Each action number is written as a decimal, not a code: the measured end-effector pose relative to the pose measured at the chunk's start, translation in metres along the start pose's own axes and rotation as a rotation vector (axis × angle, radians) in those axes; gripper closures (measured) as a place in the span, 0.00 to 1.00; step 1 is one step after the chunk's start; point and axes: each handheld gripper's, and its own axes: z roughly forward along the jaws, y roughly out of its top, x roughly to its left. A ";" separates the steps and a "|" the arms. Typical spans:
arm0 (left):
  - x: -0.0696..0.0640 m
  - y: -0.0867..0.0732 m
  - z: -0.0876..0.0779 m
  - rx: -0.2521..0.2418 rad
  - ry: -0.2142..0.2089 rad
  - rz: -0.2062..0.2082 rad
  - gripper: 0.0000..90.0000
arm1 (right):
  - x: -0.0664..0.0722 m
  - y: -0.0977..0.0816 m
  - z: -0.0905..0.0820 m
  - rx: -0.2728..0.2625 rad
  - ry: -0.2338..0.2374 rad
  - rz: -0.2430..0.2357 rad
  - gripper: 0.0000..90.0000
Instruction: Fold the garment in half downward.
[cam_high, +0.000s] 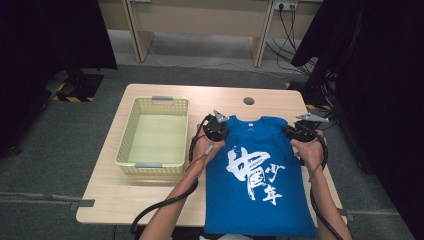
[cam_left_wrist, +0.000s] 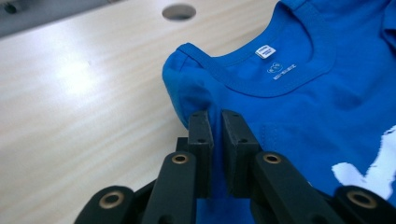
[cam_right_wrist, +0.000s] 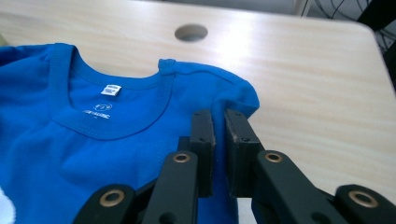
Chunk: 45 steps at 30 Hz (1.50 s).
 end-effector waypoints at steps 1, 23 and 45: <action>0.000 0.003 -0.002 -0.007 0.000 0.003 0.92 | 0.001 0.003 -0.002 -0.009 0.000 0.001 0.92; -0.031 -0.010 -0.071 -0.155 -0.081 0.083 0.92 | 0.017 -0.020 -0.068 -0.156 0.094 -0.068 0.92; -0.064 -0.088 -0.119 -0.133 -0.171 0.134 0.90 | 0.037 -0.101 -0.121 -0.123 0.174 -0.149 0.91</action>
